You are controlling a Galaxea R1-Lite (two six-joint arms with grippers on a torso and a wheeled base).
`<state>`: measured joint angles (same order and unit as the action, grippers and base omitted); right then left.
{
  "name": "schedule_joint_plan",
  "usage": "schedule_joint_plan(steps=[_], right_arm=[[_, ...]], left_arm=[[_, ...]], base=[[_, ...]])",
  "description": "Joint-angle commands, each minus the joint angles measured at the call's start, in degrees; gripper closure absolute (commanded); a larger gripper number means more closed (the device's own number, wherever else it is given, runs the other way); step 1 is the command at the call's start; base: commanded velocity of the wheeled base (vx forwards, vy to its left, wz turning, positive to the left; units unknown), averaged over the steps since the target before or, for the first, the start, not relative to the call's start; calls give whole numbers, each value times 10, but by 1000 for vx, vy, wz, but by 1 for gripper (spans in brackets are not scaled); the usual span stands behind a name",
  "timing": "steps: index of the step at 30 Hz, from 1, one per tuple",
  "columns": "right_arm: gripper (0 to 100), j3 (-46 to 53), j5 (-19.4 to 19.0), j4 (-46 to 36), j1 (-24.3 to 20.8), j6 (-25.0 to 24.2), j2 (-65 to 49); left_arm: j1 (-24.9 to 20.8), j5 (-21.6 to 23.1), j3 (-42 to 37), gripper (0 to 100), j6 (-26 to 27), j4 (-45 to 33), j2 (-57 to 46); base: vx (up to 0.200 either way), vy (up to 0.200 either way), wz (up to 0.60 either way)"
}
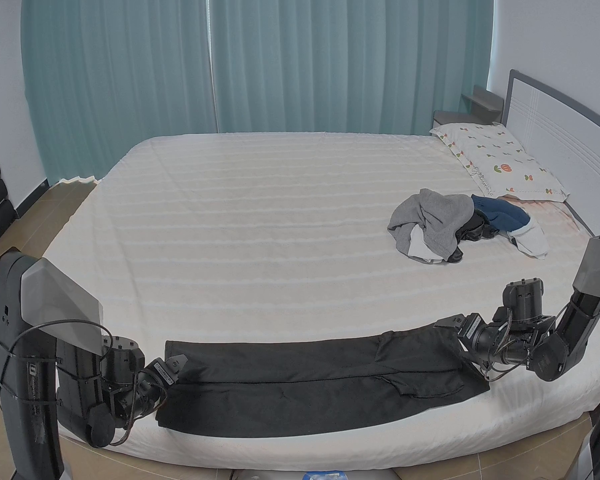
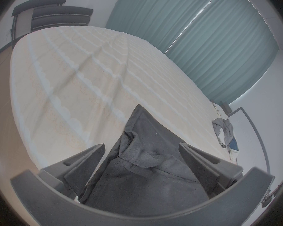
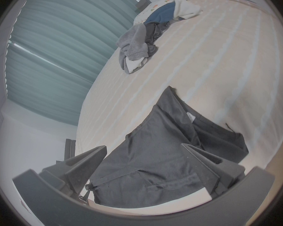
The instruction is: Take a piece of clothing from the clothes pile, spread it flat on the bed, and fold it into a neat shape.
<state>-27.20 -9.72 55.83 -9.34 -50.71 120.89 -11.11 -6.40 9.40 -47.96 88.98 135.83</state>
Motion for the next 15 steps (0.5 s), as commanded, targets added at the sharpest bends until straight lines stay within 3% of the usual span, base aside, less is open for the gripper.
schedule_joint_plan(steps=[1, 5, 6, 11, 15], right_arm=[[0, 19, 4, 2, -6, -11, -7], [0, 33, 5, 2, -3, -12, -8], [0, 36, 8, 2, -4, -12, -9], [0, 46, 48, 2, -19, -12, -7], [0, 46, 56, -5, -29, -16, -4]], left_arm=[[-12, -12, 11, 0, 0, 3, 25], [-14, -30, 15, 0, 0, 3, 27], [-14, -35, 18, 100, 0, 3, 27], [-17, -65, 23, 100, 1, 3, 22], [-22, -69, 25, 100, 1, 3, 22]], base=[[0, 0, 0], [0, 0, 0], [0, 0, 0], [0, 0, 0], [0, 0, 0]])
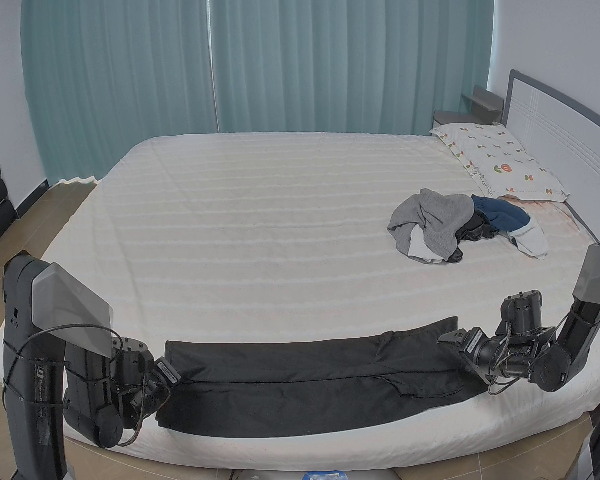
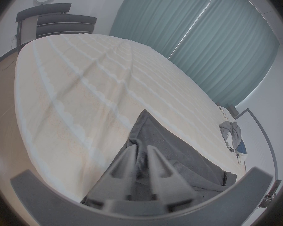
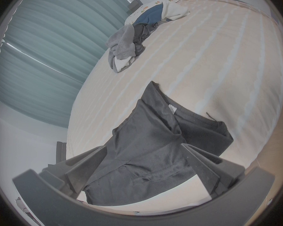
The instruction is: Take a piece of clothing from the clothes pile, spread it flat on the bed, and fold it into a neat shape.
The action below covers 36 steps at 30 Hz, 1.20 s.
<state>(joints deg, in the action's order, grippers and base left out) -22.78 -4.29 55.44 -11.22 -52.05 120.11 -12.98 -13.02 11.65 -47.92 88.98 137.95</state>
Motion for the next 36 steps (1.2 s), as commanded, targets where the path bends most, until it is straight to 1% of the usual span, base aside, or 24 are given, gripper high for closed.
schedule_joint_plan(steps=[1, 5, 10, 11, 13, 16, 18, 21, 27, 33, 36], right_arm=[[0, 2, 2, -2, -11, -2, 5], [0, 1, 3, -2, -24, -16, 6], [0, -8, 6, -2, -28, -25, 25], [0, -15, 19, -4, -28, -31, 27], [0, -16, 33, -5, -30, -34, 26], [0, -13, 36, -5, -36, -34, 27], [0, -12, 37, -5, -41, -34, 32], [0, -14, 38, -5, -41, -34, 43], [0, -41, 38, -4, -36, -39, 76], [0, -60, 38, -5, -30, -50, 83], [0, -63, 44, -4, -29, -50, 89]], left_arm=[[-3, -3, 2, 100, 1, 4, 0], [2, -3, 4, 100, 1, 4, -28], [2, -3, 4, 100, -2, 4, -46], [2, -3, 4, 100, -2, 4, -46], [2, -3, 4, 100, -3, 4, -45], [2, -2, 6, 100, -7, 5, -44], [2, -2, 11, 100, -23, 7, -42], [2, 0, 14, 100, -40, 7, -43], [2, 0, 14, 100, -41, 7, -42], [3, 0, 16, 100, -41, 7, -41], [3, -1, 16, 100, -41, 7, -41]], base=[[0, 0, 0], [0, 0, 0], [0, 0, 0], [0, 0, 0], [0, 0, 0], [0, 0, 0], [0, 0, 0], [0, 0, 0], [0, 0, 0], [0, 0, 0], [0, 0, 0]])
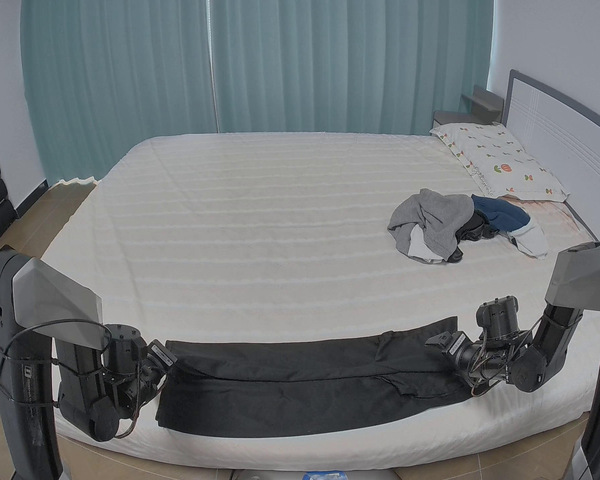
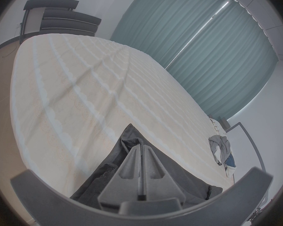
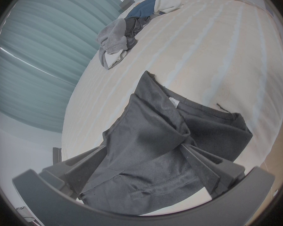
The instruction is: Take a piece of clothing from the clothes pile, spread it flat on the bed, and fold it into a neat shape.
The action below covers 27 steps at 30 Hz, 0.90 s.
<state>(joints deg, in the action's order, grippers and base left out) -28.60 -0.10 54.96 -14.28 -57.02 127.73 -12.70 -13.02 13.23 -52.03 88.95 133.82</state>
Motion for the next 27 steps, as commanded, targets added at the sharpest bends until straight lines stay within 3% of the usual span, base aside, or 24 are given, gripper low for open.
schedule_joint_plan(steps=[1, 2, 3, 22, 27], right_arm=[[0, -8, 12, 1, 1, 0, 13], [0, -9, 14, 1, 1, 0, 14], [100, -11, 16, 1, 1, -1, 14], [100, -51, 16, 5, 15, -3, 9], [100, -107, 31, 63, 37, -65, 5]], left_arm=[[0, 0, 0, 100, 0, 7, 0], [0, 0, 0, 100, 0, 7, 0], [0, 0, 0, 100, 0, 7, 0], [5, 1, 31, 100, 6, 7, 0], [23, -5, 84, 100, -1, 7, -7]], base=[[0, 0, 0], [0, 0, 0], [0, 0, 0], [0, 0, 0], [0, 0, 0]])
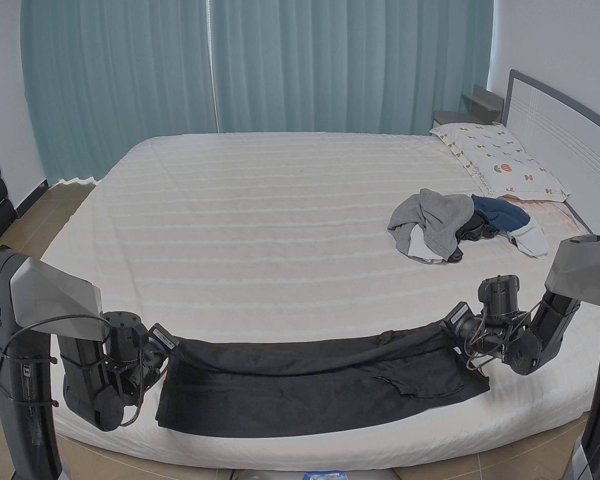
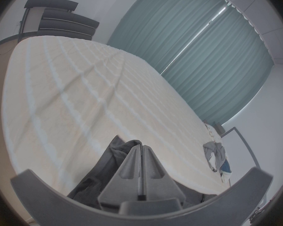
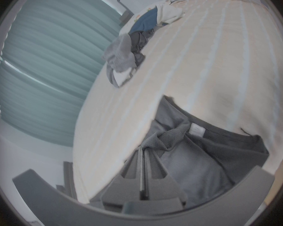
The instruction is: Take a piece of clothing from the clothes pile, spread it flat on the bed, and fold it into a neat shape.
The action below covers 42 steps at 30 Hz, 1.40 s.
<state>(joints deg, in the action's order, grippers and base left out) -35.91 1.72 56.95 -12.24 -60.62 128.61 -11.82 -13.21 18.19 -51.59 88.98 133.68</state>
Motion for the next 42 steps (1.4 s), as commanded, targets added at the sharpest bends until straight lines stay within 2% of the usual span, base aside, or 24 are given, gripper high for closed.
schedule_joint_plan(steps=[1, 4, 7, 15, 20, 30, 38, 39, 41, 42], right_arm=[[100, -33, 20, 72, 23, -33, -4], [100, -7, 21, 177, 34, -29, 5], [100, 37, 6, 218, 32, -9, 23], [100, 109, -5, 225, 25, 81, 59], [100, 130, -6, 226, 17, 120, 85], [100, 140, -4, 236, 7, 135, 102], [100, 138, -2, 236, 8, 137, 109], [100, 138, -2, 236, 7, 137, 109], [100, 139, -2, 236, 7, 138, 109], [0, 139, 1, 236, 6, 137, 106]], left_arm=[[15, -6, 35, 100, -9, 7, -8], [25, -17, 35, 100, -16, 7, -13], [32, -16, 33, 100, -18, 7, -8], [33, 3, -25, 100, -5, 10, 0], [33, 21, -61, 100, 52, 10, 27], [25, 21, -62, 100, 77, 10, 66], [22, 22, -67, 100, 77, 10, 63], [22, 22, -68, 0, 77, 10, 62], [22, 22, -69, 0, 77, 10, 62], [22, 22, -71, 0, 77, 10, 62]], base=[[0, 0, 0], [0, 0, 0], [0, 0, 0], [0, 0, 0], [0, 0, 0], [0, 0, 0], [0, 0, 0], [0, 0, 0], [0, 0, 0], [0, 0, 0]])
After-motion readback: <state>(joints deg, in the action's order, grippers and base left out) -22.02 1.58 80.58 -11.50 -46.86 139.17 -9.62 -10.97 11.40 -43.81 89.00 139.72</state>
